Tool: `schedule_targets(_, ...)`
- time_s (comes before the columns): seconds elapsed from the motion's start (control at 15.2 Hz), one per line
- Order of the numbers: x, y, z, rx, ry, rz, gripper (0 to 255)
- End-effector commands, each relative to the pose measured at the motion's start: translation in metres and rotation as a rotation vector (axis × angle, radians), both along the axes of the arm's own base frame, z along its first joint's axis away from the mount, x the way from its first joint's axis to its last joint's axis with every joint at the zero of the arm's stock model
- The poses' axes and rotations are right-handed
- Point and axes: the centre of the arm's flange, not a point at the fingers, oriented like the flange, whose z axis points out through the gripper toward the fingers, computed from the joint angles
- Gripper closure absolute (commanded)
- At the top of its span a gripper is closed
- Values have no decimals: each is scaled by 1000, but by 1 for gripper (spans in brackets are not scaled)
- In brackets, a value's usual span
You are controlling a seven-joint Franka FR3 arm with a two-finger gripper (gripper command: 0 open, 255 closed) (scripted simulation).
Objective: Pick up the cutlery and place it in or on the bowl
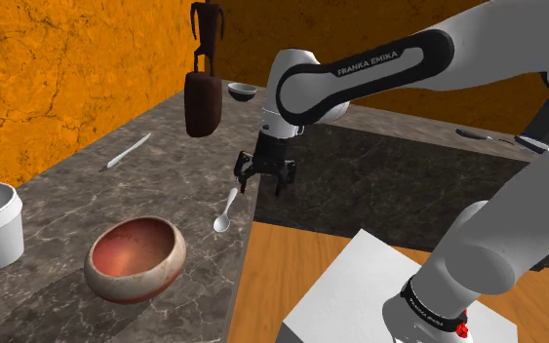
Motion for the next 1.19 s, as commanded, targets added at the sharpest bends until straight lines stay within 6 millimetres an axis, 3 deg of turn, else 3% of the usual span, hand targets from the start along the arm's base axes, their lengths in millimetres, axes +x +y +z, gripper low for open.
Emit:
schedule_targets(0.0, 19, 5, -13, 4, -13, -71, 0)
schedule_targets(0.33, 70, 14, -36, 12, -41, -239, 0)
schedule_targets(0.86, 72, 23, -75, 12, -41, -241, 0)
schedule_targets(1.12, 72, 23, -75, 12, -41, -241, 0)
